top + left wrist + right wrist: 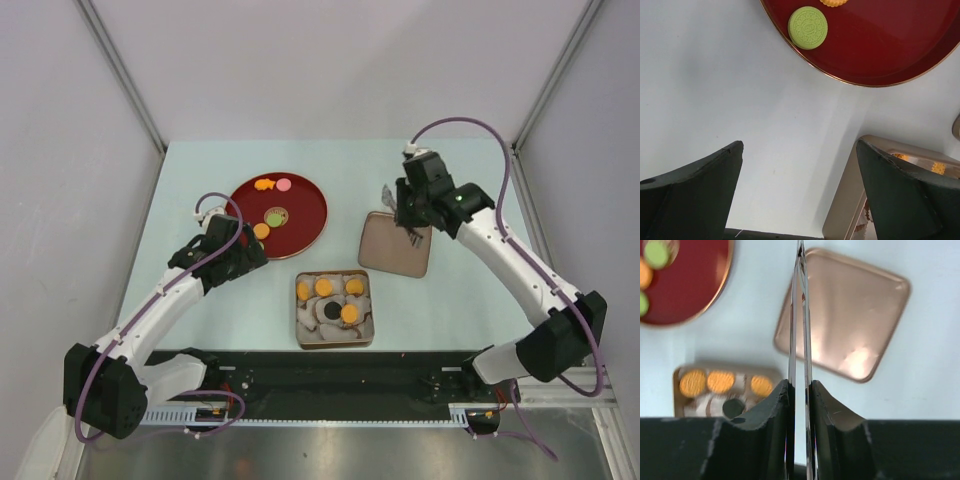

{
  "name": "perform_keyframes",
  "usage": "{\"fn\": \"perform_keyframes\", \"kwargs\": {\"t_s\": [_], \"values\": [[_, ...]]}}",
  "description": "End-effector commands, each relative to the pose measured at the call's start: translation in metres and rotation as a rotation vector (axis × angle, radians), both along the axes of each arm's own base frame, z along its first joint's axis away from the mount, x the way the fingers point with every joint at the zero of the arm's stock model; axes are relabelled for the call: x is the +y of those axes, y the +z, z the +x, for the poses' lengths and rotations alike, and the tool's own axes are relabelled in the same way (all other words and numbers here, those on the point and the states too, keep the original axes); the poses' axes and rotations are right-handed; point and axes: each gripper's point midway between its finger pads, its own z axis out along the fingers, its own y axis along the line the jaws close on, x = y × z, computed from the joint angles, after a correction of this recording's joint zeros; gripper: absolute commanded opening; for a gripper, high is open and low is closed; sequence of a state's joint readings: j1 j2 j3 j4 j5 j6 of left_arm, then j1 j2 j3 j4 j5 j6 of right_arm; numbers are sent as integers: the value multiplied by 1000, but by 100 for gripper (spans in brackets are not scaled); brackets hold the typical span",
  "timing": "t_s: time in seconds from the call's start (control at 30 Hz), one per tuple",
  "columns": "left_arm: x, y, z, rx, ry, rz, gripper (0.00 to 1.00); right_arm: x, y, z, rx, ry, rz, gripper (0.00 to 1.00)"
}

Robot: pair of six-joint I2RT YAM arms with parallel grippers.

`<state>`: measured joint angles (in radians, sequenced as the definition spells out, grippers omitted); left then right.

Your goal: Pack the cookies

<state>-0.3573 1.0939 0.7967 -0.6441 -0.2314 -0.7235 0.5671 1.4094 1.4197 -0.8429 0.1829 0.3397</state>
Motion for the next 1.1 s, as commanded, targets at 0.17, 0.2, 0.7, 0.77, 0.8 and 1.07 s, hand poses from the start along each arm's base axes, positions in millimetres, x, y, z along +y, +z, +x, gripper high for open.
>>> {"fn": "perform_keyframes", "kwargs": {"t_s": [0.17,0.2,0.7,0.77,0.8,1.07], "values": [[-7,7,3,-38,-35,-39,100,-87,-43,103,16,-320,103,0],[-10,7,4,-40,-44,-51,100,-96,-55,109,46,-362,110,0],[-22,11,0,-60,-95,-111,100,-207,-162,124,250,-648,-39,0],[-25,11,0,-56,-107,-121,100,-207,-179,119,298,-645,-55,3],[-26,11,1,-55,-108,-123,100,-207,-186,118,314,-644,-62,4],[-26,10,0,-48,-107,-121,100,-202,-221,104,429,-640,-65,33]]}}
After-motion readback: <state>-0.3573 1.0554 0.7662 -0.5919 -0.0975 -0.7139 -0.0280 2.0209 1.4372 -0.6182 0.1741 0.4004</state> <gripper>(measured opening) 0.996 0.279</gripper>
